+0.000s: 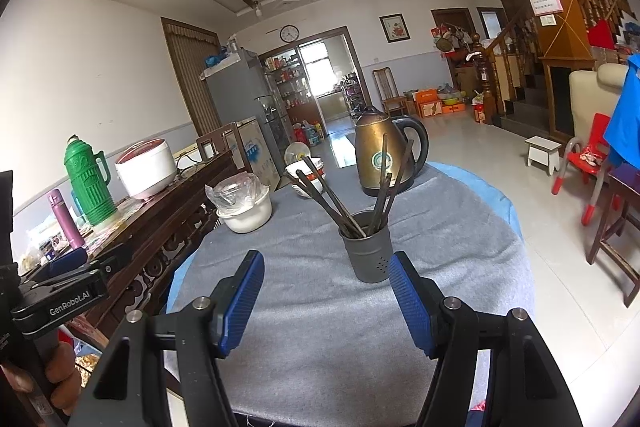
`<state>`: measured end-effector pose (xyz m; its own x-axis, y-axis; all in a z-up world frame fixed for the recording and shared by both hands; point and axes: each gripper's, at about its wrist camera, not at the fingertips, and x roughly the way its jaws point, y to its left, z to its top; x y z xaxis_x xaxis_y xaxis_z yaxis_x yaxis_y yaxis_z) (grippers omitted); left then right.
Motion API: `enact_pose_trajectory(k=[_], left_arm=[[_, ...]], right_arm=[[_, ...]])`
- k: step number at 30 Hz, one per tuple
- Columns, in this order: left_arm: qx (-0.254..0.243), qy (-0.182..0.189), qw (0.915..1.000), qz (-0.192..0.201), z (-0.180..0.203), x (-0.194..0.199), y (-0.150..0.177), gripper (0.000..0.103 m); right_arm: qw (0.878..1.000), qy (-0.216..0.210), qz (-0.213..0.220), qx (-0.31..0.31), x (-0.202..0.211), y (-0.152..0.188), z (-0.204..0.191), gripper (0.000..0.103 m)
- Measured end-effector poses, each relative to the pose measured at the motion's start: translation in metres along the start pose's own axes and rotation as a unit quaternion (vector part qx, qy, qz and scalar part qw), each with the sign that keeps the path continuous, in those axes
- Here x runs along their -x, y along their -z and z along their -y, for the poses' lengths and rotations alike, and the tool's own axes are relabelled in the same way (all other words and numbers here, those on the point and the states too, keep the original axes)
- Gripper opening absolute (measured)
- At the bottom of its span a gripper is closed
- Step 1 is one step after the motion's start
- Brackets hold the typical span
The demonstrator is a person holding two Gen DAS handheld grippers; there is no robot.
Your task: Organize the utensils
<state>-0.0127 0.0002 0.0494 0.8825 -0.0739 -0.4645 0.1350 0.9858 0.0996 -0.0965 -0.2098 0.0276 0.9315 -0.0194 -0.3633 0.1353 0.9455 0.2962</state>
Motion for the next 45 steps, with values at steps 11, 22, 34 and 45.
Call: enact_pose_trajectory(k=[11, 22, 34, 45], left_arm=[[0.001, -0.001, 1.0, 0.003, -0.002, 0.002, 0.002, 0.09], [0.003, -0.001, 1.0, 0.003, -0.003, 0.004, 0.003, 0.09], [0.004, -0.004, 1.0, 0.004, -0.004, 0.004, 0.005, 0.09], [0.006, -0.004, 1.0, 0.002, -0.004, 0.004, 0.006, 0.09]], right_arm=[[1.0, 0.0, 0.002, 0.003, 0.001, 0.001, -0.002, 0.068], [1.0, 0.0, 0.002, 0.004, 0.001, 0.001, -0.002, 0.068], [1.0, -0.003, 0.01, 0.009, 0.008, -0.003, -0.008, 0.068], [1.0, -0.001, 0.012, 0.012, 0.009, -0.003, -0.012, 0.068]])
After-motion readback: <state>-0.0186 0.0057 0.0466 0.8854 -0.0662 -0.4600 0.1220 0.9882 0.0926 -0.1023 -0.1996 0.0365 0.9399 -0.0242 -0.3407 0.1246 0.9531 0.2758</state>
